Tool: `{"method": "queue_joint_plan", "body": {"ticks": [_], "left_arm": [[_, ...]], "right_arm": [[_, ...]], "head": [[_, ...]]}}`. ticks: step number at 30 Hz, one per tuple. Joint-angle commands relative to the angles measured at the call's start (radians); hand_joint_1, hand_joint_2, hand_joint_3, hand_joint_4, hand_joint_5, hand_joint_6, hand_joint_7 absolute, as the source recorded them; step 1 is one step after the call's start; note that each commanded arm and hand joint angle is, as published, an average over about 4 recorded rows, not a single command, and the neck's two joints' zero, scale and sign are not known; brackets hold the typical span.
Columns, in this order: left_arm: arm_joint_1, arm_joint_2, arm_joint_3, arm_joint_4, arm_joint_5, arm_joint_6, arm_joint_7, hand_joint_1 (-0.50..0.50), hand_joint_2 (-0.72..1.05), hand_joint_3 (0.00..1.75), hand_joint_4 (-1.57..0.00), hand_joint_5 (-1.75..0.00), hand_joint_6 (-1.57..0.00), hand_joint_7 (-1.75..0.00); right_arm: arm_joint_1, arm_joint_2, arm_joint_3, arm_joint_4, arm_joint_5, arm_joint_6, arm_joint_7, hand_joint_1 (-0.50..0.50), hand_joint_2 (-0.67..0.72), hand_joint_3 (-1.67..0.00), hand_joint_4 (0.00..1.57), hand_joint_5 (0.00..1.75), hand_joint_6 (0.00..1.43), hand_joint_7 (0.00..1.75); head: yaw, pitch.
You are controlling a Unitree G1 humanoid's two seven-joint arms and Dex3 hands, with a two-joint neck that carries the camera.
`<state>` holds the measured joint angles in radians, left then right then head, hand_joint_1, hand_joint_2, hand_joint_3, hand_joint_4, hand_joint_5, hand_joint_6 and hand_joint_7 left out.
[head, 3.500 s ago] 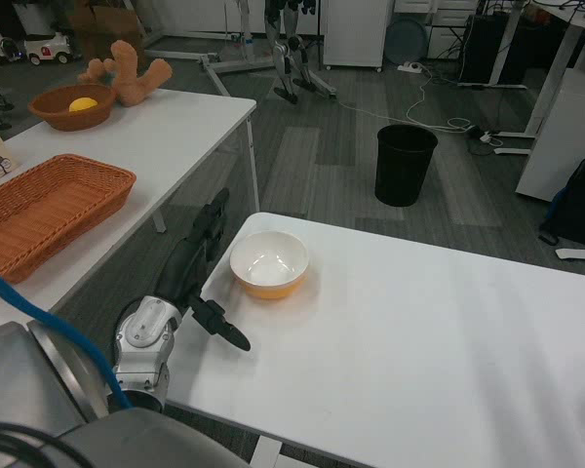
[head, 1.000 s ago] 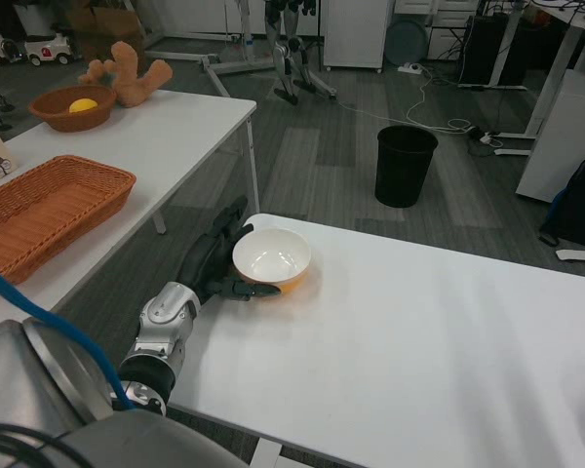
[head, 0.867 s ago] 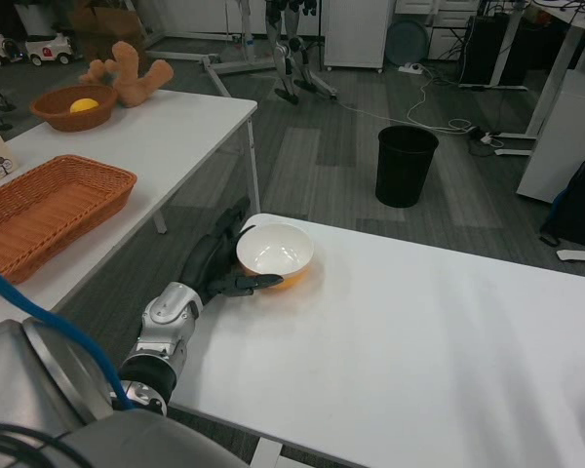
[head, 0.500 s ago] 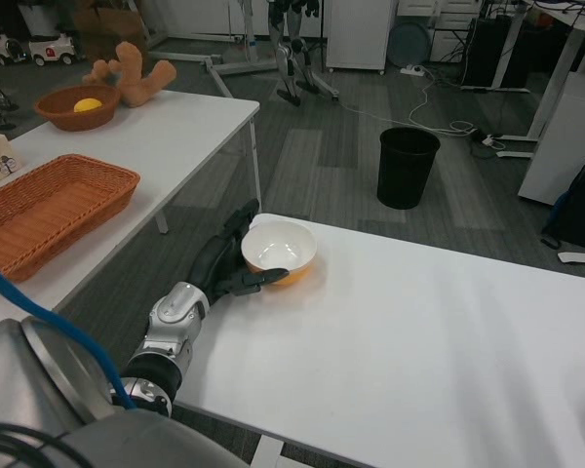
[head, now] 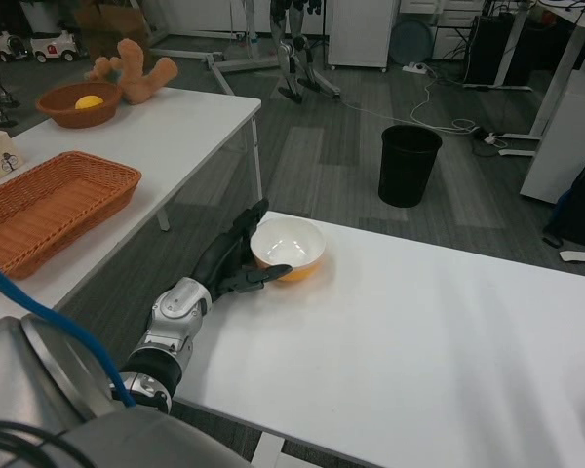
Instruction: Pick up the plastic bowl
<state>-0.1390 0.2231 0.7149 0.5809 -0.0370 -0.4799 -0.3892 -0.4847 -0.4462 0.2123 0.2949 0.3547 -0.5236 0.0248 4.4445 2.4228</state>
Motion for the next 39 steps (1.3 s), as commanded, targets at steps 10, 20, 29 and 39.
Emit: {"method": "queue_joint_plan", "body": {"ticks": [10,20,29,39], "left_arm": [[0.024,0.018,-0.012,0.011,0.046,0.002,-0.013,-0.50,1.05,0.35,0.00,-0.92,0.00,-0.07],[0.027,0.021,-0.011,0.011,0.045,-0.029,-0.011,-0.49,0.96,0.09,0.00,-1.13,0.00,-0.07],[0.027,0.020,-0.008,0.011,0.040,-0.049,-0.008,-0.49,0.85,0.04,0.00,-1.13,0.00,-0.07],[0.027,0.021,-0.010,0.011,0.020,-0.059,-0.007,-0.50,0.32,0.04,0.00,-1.13,0.00,-0.07]], "right_arm": [[0.026,-0.003,0.001,-0.026,0.010,-0.010,-0.002,-0.46,0.41,0.00,0.00,0.00,0.00,0.00],[0.036,-0.002,0.001,-0.031,0.013,-0.010,-0.002,-0.46,0.41,0.00,0.00,0.00,0.00,0.00],[0.036,-0.002,0.002,-0.031,0.017,-0.010,-0.002,-0.46,0.41,0.00,0.00,0.00,0.00,0.00],[0.037,-0.002,0.003,-0.031,0.017,-0.010,-0.002,-0.46,0.41,0.00,0.00,0.00,0.00,0.00]], "head": [[-0.004,-0.008],[-0.006,-0.009],[-0.006,-0.014],[-0.008,-0.017]]}}
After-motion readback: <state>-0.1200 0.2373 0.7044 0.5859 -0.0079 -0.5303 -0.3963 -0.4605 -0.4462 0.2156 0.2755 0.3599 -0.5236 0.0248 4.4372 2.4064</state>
